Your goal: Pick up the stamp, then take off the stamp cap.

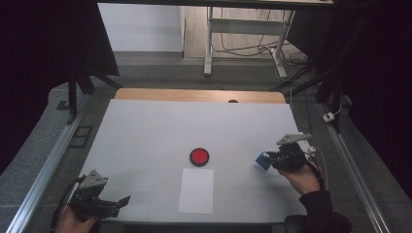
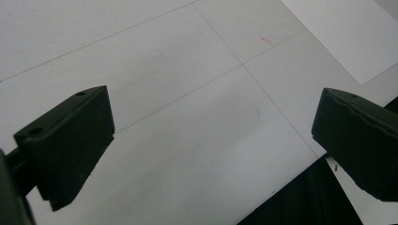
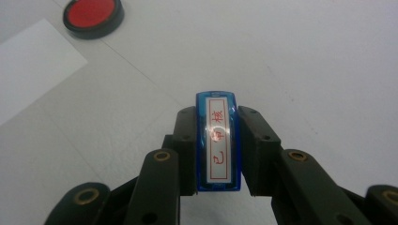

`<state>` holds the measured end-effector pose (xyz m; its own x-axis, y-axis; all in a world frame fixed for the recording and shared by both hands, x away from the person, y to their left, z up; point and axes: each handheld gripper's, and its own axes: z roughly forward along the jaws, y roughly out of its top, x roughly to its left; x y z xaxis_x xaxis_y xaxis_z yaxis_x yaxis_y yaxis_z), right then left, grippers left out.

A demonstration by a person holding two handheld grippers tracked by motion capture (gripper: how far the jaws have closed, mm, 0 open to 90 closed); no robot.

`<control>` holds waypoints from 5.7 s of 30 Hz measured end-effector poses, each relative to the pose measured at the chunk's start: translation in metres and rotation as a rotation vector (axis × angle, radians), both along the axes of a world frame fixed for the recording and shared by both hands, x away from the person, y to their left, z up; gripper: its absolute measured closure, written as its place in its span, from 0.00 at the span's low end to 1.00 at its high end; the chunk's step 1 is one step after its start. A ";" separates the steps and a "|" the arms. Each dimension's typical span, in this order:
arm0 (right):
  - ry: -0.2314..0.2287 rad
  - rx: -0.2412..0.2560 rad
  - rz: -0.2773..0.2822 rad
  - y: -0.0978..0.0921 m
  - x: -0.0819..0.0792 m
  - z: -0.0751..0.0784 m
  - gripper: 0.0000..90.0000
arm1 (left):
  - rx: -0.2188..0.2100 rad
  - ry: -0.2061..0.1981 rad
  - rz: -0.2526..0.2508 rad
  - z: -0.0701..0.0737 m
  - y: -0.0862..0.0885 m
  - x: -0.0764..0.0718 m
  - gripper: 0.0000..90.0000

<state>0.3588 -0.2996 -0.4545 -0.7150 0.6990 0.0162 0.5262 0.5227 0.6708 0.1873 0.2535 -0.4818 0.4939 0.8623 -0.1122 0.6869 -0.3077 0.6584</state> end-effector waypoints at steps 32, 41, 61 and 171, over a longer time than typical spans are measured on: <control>-0.040 0.085 0.177 0.057 -0.019 0.020 0.78 | -0.004 0.002 0.001 0.000 0.001 0.000 0.00; -0.056 0.079 0.246 0.076 -0.021 0.021 0.78 | -0.005 0.001 0.002 0.000 0.001 0.000 0.00; -0.018 0.133 0.319 0.111 -0.020 0.024 0.78 | -0.011 0.002 0.004 0.000 0.002 0.000 0.00; -0.044 0.198 0.487 0.147 -0.032 0.041 0.78 | -0.107 -0.106 -0.492 0.018 -0.084 0.094 0.01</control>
<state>0.3270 -0.1525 -0.4133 -0.9593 0.2717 0.0769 0.2227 0.5603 0.7978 0.2809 0.1698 -0.4641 0.8515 0.5117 -0.1146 0.4059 -0.5047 0.7619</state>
